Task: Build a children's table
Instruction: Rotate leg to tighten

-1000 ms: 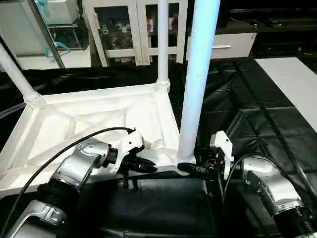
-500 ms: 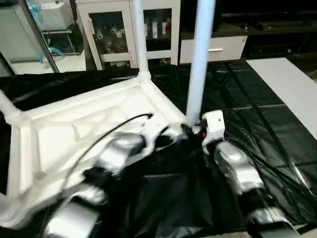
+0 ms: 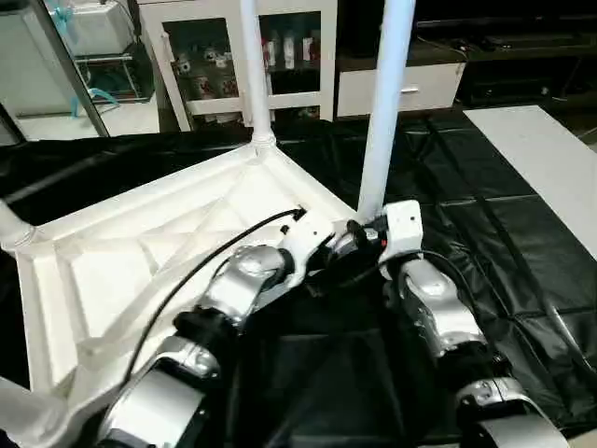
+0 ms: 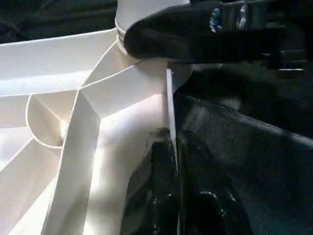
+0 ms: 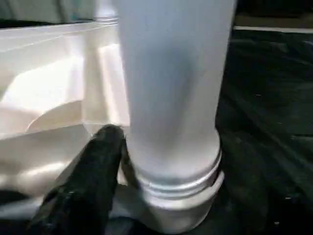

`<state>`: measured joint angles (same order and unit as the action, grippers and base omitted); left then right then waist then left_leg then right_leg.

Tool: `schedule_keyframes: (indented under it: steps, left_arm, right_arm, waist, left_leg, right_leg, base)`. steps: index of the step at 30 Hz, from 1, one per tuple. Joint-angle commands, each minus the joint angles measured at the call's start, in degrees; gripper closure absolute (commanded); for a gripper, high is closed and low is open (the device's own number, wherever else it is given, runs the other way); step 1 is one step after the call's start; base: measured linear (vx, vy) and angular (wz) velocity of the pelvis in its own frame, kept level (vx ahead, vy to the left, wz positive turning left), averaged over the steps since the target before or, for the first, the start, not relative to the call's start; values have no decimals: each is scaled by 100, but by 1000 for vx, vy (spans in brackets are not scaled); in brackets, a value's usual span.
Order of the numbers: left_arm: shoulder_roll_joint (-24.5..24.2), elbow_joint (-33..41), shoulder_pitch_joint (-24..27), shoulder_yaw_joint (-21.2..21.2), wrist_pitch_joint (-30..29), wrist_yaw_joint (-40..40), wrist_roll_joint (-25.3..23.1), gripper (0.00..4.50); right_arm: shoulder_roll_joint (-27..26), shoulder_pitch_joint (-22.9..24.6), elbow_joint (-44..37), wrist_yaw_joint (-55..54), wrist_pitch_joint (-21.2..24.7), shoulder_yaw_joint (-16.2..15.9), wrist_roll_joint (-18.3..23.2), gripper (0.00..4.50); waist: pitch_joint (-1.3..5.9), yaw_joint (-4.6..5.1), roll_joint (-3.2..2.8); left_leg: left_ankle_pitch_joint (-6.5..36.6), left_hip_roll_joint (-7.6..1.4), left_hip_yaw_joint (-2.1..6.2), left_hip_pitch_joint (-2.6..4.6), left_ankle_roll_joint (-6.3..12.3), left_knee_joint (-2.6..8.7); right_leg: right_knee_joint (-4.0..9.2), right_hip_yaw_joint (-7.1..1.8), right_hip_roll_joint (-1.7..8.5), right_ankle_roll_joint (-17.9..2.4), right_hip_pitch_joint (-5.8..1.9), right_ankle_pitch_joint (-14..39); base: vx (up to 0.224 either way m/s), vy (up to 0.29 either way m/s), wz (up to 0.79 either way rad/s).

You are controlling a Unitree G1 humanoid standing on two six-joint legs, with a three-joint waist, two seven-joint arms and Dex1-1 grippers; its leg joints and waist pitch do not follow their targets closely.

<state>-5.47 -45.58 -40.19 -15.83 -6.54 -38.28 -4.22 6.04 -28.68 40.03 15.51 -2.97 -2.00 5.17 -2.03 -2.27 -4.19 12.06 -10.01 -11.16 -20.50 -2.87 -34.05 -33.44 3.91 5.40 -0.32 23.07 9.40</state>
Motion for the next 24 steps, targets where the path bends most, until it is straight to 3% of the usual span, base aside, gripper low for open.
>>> schedule_keyframes:
  steps: [1, 4, 6, 12, 14, 16, 17, 19, 20, 24]
  left_arm:
    - [-93, 155, 176, -55, 476, -366, 70, 450]
    - [-189, 217, 238, -92, 698, -555, 80, 450]
    - [-214, 178, 241, -84, 833, -705, 125, 450]
    - [-203, 113, 215, -19, 1041, -825, 172, 450]
    - [-182, 95, 193, 48, 1068, -670, 163, 450]
    - [-136, 164, 178, 210, 865, -709, 355, 406]
    - [-108, 316, 172, 398, 729, -826, 602, 406]
    - [-124, 457, 193, 479, 624, -913, 719, 391]
    - [-203, 772, 277, 553, 492, -1049, 858, 378]
    - [-447, 1608, 537, 667, 41, -1506, 1259, 346]
  right_arm:
    - [23, 170, -369, 507, -32, -164, 185, 98]
    - [275, 532, -1014, 1031, 7, -103, 479, 76]
    - [471, 826, -1439, 1346, 26, -43, 642, 53]
    - [858, 1433, -2252, 2104, 287, -33, 993, 14]
    - [980, 1612, -2510, 2341, 432, -131, 1057, 6]
    - [1031, 1698, -2623, 2413, 460, -181, 1066, 0]
    - [1093, 1822, -2814, 2482, 519, -234, 1081, 0]
    - [1115, 1879, -2913, 2523, 557, -254, 1103, 0]
    - [1131, 1951, -3038, 2577, 601, -279, 1144, 0]
    - [1160, 2030, -3161, 2619, 656, -302, 1134, 0]
  waist:
    - [306, -40, 140]
    - [306, -68, 132]
    - [303, -104, 79]
    - [320, -157, 106]
    - [307, -159, 123]
    - [296, -167, 133]
    - [289, -165, 160]
    - [310, -192, 134]
    - [337, -221, 134]
    - [329, -190, 161]
  left_leg:
    - [1174, -250, 133, -14, 591, 419]
    - [1111, -267, 135, -19, 620, 429]
    - [1121, -290, 139, 3, 602, 437]
    - [967, -285, 129, -22, 677, 414]
    - [1006, -276, 129, -35, 690, 416]
    - [1048, -281, 132, -33, 674, 424]
    - [1069, -279, 132, -40, 651, 430]
    - [1057, -296, 139, -25, 613, 429]
    - [863, -342, 156, -33, 619, 420]
    - [731, -328, 146, -65, 730, 409]
  right_leg:
    - [439, -208, 336, -1203, -298, 1629]
    - [435, -208, 338, -1162, -291, 1712]
    - [438, -221, 334, -1129, -266, 1710]
    - [401, -223, 329, -1216, -284, 1348]
    - [422, -217, 337, -1174, -289, 1550]
    - [448, -220, 343, -1098, -284, 1774]
    - [463, -218, 346, -1055, -277, 1925]
    - [462, -217, 354, -1100, -252, 1951]
    - [382, -228, 356, -1219, -253, 1446]
    - [312, -225, 355, -1365, -274, 1020]
  base:
    - [0, 0, 0]
    - [0, 0, 0]
    - [0, 0, 0]
    - [0, 0, 0]
    - [0, 0, 0]
    - [0, 0, 0]
    - [0, 0, 0]
    - [0, 0, 0]
    - [0, 0, 0]
    - [0, 0, 0]
